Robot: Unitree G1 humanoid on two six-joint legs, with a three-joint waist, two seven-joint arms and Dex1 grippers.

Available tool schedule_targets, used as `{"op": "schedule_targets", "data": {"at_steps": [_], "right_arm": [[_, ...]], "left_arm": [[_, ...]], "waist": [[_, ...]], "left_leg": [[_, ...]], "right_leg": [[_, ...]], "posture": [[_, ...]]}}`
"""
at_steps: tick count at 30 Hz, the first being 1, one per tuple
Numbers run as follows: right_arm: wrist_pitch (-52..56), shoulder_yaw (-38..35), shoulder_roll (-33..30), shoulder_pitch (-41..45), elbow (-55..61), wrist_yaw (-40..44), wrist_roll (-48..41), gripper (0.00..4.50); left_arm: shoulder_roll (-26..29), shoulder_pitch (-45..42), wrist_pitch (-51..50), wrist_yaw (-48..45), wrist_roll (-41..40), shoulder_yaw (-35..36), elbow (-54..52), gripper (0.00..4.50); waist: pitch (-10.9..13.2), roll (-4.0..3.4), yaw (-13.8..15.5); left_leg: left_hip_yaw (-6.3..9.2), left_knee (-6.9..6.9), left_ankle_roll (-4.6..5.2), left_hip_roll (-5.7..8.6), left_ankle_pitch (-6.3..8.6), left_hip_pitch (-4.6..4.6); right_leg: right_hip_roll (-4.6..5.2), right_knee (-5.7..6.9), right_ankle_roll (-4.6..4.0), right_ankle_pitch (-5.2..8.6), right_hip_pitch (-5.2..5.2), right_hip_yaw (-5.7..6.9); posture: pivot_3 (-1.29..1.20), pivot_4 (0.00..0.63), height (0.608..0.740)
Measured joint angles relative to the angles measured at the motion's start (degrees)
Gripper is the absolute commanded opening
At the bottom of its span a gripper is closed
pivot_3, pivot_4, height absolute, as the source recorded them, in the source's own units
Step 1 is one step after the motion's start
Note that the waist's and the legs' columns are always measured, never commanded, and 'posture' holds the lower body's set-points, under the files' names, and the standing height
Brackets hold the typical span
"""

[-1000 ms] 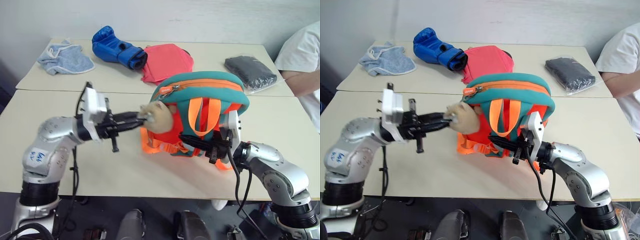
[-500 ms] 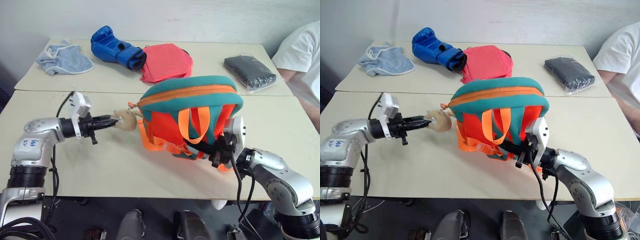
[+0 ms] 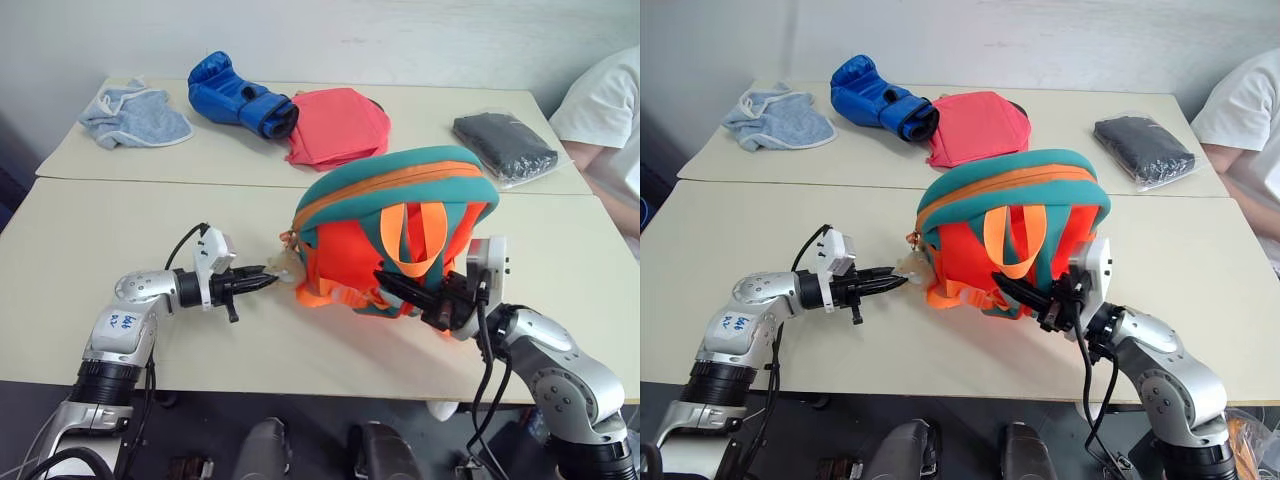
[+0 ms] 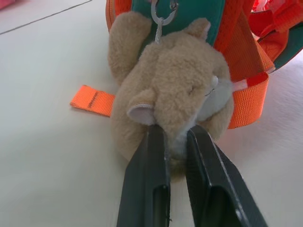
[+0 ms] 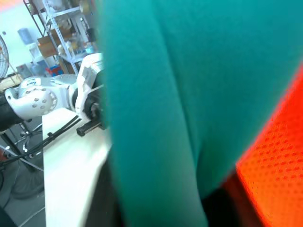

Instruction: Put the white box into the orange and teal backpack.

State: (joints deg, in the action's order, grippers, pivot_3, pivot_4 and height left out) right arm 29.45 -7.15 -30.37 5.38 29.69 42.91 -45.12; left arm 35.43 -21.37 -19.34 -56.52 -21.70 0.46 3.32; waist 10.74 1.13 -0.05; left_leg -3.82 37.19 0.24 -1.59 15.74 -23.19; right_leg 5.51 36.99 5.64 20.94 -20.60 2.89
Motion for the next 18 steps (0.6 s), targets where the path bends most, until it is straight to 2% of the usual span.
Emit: {"op": "schedule_targets", "data": {"at_steps": [4,7,9,14,18], "right_arm": [[-3.40,-3.43,-3.42,-5.63,1.23,3.50,1.53,3.41],[-6.06,-11.95,-9.96,-15.07,0.40,9.41,3.19,4.42],[-8.54,-16.66,-12.54,-19.50,-2.08,13.51,4.80,4.50],[-18.12,-25.03,-16.23,-23.49,-14.50,21.31,10.85,4.50],[-31.17,-25.65,-18.18,-20.14,-28.65,25.70,17.75,4.50]], "left_arm": [[3.58,1.96,0.81,-1.68,-1.59,3.76,-1.40,2.73],[11.90,7.65,2.79,-6.16,-1.73,9.17,0.07,3.63],[14.01,11.52,6.15,-8.32,-1.67,12.83,0.62,4.22],[14.06,22.44,14.53,-9.88,-0.53,16.74,-0.20,4.22],[14.04,27.06,18.08,-9.42,-0.34,19.83,-0.60,4.22]], "waist": [[0.00,0.00,-0.04],[0.01,-0.01,-0.35],[0.01,-0.02,-0.40],[0.00,-0.02,-0.22],[0.00,-0.05,-0.23]], "left_leg": [[0.01,-0.06,-0.01,-0.03,0.00,0.00],[-0.09,-0.16,0.00,-0.04,0.05,0.06],[-0.10,-0.12,0.12,-0.03,0.11,0.10],[-0.07,-0.12,0.31,-0.05,0.30,0.22],[-0.06,-0.15,0.27,-0.05,0.32,0.25]], "right_leg": [[-0.03,-0.04,0.00,0.00,-0.01,0.02],[-0.03,-0.15,0.00,0.00,0.02,-0.04],[0.00,-0.25,0.00,0.00,0.06,-0.04],[0.07,-0.47,-0.02,0.00,0.19,-0.06],[0.07,-0.48,-0.05,0.02,0.19,-0.04]], "posture": [[0.00,0.150,0.740],[0.00,0.150,0.740],[0.00,0.150,0.740],[0.00,0.150,0.740],[0.00,0.150,0.740]]}}
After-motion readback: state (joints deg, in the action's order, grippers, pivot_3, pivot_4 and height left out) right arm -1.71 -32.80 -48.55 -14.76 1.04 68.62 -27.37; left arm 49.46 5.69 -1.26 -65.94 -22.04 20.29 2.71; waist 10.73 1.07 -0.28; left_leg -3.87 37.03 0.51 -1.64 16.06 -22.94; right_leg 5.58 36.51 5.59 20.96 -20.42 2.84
